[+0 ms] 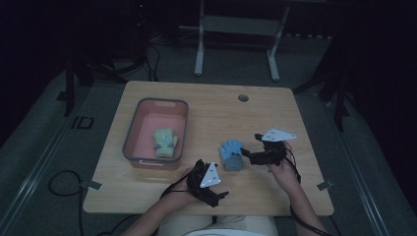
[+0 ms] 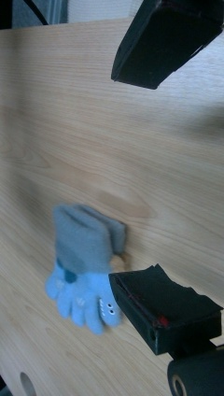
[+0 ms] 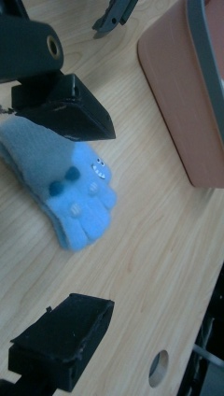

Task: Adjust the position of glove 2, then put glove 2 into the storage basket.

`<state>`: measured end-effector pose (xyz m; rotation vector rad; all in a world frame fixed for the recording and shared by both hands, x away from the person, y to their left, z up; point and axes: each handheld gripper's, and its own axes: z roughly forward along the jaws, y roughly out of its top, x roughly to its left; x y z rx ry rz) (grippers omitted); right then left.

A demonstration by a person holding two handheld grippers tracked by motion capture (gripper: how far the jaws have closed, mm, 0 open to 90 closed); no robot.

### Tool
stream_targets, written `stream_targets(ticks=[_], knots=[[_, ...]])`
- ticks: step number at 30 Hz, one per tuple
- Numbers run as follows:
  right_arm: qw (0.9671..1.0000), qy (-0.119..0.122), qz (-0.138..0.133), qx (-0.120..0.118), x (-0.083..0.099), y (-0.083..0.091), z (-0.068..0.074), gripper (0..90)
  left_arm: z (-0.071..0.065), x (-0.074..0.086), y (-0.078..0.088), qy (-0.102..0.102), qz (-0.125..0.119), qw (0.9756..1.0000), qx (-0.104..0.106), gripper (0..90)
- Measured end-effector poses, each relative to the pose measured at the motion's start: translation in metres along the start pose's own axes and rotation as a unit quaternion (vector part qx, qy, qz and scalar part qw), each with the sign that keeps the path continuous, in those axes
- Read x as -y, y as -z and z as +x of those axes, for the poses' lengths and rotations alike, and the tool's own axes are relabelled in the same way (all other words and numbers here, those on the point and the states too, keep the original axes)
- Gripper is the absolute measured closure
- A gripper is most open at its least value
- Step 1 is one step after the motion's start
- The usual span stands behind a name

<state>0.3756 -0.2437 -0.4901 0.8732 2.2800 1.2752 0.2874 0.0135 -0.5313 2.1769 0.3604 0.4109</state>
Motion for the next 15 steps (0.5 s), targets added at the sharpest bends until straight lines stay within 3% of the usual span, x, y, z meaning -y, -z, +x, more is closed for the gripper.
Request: stream_targets(ticks=[4,9,15], knots=[[0.9999,-0.012,-0.001,-0.001,0.0,0.002,-0.003,15.1,0.005,-0.006,-0.002,0.004,0.003,1.0,0.003,5.0],[0.9978,-0.066,-0.001,0.0,0.0,0.005,-0.01,12.0,0.012,-0.012,-0.004,-0.006,-0.01,0.9999,-0.003,5.5],[0.998,-0.061,0.002,0.015,-0.002,0.003,-0.01,14.7,0.015,-0.02,-0.018,-0.04,-0.001,0.9992,0.0,6.3]])
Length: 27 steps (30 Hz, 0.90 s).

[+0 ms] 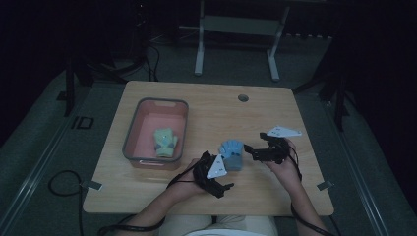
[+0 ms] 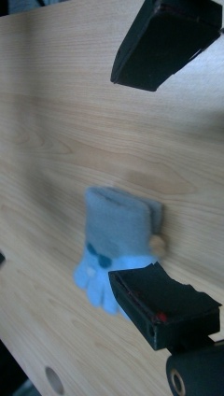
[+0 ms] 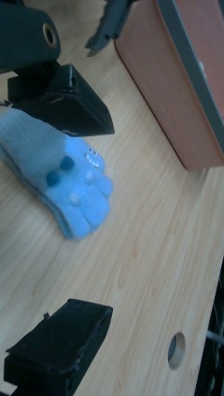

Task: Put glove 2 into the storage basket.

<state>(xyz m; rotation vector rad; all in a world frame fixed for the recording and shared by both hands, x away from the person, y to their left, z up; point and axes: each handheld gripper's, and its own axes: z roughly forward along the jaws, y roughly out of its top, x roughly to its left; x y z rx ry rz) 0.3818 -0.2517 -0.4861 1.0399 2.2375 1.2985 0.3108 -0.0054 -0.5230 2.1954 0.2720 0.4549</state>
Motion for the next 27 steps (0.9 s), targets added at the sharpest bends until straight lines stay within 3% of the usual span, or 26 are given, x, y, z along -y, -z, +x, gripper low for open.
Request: stream_targets(ticks=[3,7,10,14,18,23,27], knots=[[0.9999,0.013,0.007,0.003,-0.004,-0.007,-0.001,21.7,0.001,-0.005,-0.011,-0.025,0.019,0.9995,0.003,7.0],[0.9998,0.01,0.018,0.001,-0.006,-0.018,-0.005,30.1,0.003,-0.01,-0.026,-0.05,0.039,0.998,0.012,10.0],[0.9996,0.007,0.027,0.002,-0.007,-0.026,-0.008,36.4,0.007,-0.012,-0.036,-0.069,0.05,0.9962,0.019,14.5],[0.9987,-0.002,0.05,0.004,-0.005,-0.036,-0.011,45.5,0.01,-0.01,-0.042,-0.095,0.058,0.9937,0.012,25.3],[0.9972,-0.011,0.074,0.0,0.0,-0.047,-0.013,47.8,0.011,-0.009,-0.048,-0.109,0.069,0.9917,0.009,34.2],[0.9955,-0.028,0.091,0.002,0.005,-0.061,-0.014,42.3,0.015,-0.007,-0.055,-0.114,0.08,0.99,0.018,42.4],[0.9945,-0.038,0.097,0.003,0.004,-0.07,-0.014,39.5,0.021,-0.006,-0.059,-0.114,0.09,0.9893,0.012,53.2]])
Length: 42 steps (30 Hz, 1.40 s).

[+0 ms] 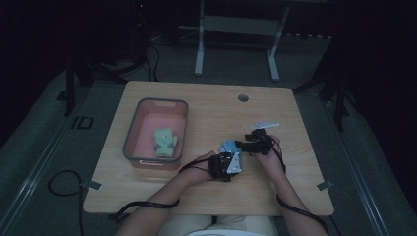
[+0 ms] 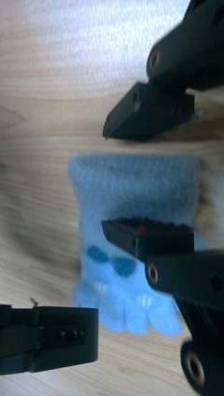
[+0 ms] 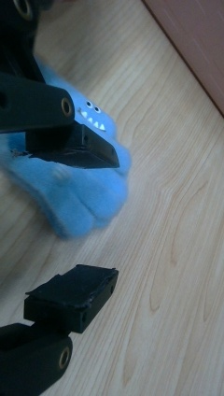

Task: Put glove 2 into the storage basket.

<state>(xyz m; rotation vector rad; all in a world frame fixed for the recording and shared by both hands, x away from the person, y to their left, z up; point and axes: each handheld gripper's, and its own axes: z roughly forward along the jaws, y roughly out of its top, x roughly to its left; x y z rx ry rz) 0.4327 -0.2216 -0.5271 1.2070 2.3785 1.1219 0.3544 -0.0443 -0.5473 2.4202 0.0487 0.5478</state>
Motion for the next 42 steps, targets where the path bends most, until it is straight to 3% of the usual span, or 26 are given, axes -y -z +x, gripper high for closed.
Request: stream_targets(ticks=[4,12,17,18,21,26,29,31,42], knots=[[0.9998,-0.016,0.013,-0.005,0.001,-0.009,-0.002,36.9,0.003,0.001,0.001,-0.002,-0.003,1.0,0.0,67.1],[0.9987,-0.038,0.03,-0.017,0.012,-0.019,0.001,34.0,0.008,0.004,0.002,0.011,-0.009,0.9998,0.017,73.5],[0.999,-0.015,0.041,-0.009,0.013,-0.018,0.01,39.5,0.011,0.006,0.002,0.016,-0.014,0.9994,0.026,74.5],[0.999,-0.006,0.044,-0.005,0.013,-0.018,0.013,42.8,0.012,0.007,0.002,0.019,-0.015,0.9993,0.029,74.5],[0.999,-0.009,0.042,-0.016,0.015,-0.017,0.02,58.7,0.014,0.008,0.002,0.025,-0.016,0.9989,0.036,74.8],[0.9978,0.003,0.054,-0.038,0.011,-0.02,0.025,71.6,0.016,0.007,0.003,0.027,-0.012,0.9986,0.044,75.1],[0.9976,0.018,0.06,-0.03,0.008,-0.019,0.028,77.1,0.016,0.005,0.005,0.023,-0.006,0.9988,0.043,75.2],[0.9976,0.029,0.057,-0.026,0.006,-0.017,0.029,78.3,0.015,0.005,0.007,0.021,-0.003,0.999,0.04,75.2],[0.9978,0.033,0.03,-0.049,-0.014,0.004,0.029,79.3,0.028,-0.012,0.036,0.007,-0.004,0.9997,0.024,75.3]])
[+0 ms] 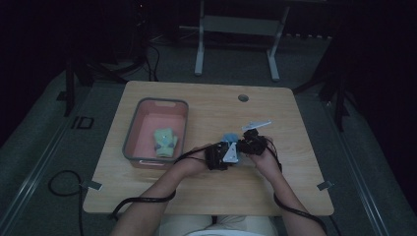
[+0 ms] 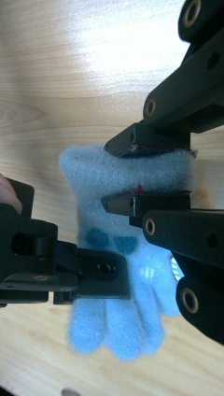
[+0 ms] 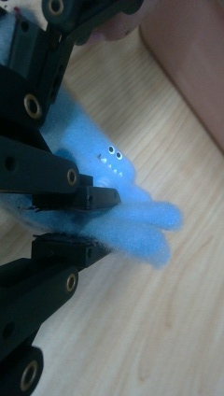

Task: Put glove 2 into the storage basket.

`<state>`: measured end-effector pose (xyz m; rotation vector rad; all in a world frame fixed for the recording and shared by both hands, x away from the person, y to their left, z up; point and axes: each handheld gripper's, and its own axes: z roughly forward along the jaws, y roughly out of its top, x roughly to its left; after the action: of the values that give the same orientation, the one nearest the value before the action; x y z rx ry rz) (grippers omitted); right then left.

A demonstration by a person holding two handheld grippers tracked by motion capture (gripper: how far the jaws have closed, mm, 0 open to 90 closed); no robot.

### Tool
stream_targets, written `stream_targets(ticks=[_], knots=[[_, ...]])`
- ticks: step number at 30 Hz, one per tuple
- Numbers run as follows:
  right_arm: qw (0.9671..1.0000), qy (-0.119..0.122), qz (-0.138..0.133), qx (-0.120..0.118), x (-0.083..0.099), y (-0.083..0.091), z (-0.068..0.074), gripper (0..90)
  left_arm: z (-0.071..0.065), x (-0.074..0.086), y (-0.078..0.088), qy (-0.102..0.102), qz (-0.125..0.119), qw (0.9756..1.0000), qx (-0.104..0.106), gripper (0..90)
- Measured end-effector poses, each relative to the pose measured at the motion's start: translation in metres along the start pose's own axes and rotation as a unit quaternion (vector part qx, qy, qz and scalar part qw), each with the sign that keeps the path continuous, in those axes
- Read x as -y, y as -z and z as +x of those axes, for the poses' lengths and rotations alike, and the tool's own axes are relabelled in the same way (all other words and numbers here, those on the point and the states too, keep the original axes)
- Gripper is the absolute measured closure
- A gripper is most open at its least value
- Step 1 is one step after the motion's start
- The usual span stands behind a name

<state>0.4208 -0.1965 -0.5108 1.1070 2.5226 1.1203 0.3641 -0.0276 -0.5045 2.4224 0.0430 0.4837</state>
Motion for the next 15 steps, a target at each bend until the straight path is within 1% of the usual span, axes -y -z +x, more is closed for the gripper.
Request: stream_targets(ticks=[3,4,5,6,7,10,13,15], knots=[[1.0,0.0,-0.008,-0.003,-0.007,0.006,0.003,79.3,0.004,-0.004,0.011,-0.007,0.004,0.9999,-0.005,75.3],[0.9999,0.002,-0.011,-0.004,-0.01,0.007,0.004,79.3,0.005,-0.005,0.015,-0.01,0.005,0.9999,-0.004,75.3],[0.9999,0.002,-0.011,-0.004,-0.01,0.007,0.004,79.3,0.005,-0.005,0.015,-0.01,0.005,0.9999,-0.004,75.3],[0.9999,0.003,-0.013,-0.007,-0.013,0.009,0.005,79.3,0.007,-0.006,0.02,-0.013,0.008,0.9999,-0.006,75.3],[0.9998,0.004,-0.015,-0.009,-0.017,0.01,0.008,79.3,0.01,-0.007,0.027,-0.013,0.009,0.9999,-0.005,75.3],[0.9996,0.012,-0.021,-0.014,-0.029,0.012,0.015,79.3,0.015,-0.007,0.04,-0.008,0.01,0.9999,-0.005,75.3],[0.9992,0.021,-0.028,-0.017,-0.039,0.014,0.022,79.3,0.019,-0.005,0.052,-0.01,0.012,0.9998,-0.008,75.3],[0.999,0.023,-0.034,-0.02,-0.046,0.015,0.026,79.3,0.022,-0.004,0.06,-0.01,0.014,0.9998,-0.01,75.3]])
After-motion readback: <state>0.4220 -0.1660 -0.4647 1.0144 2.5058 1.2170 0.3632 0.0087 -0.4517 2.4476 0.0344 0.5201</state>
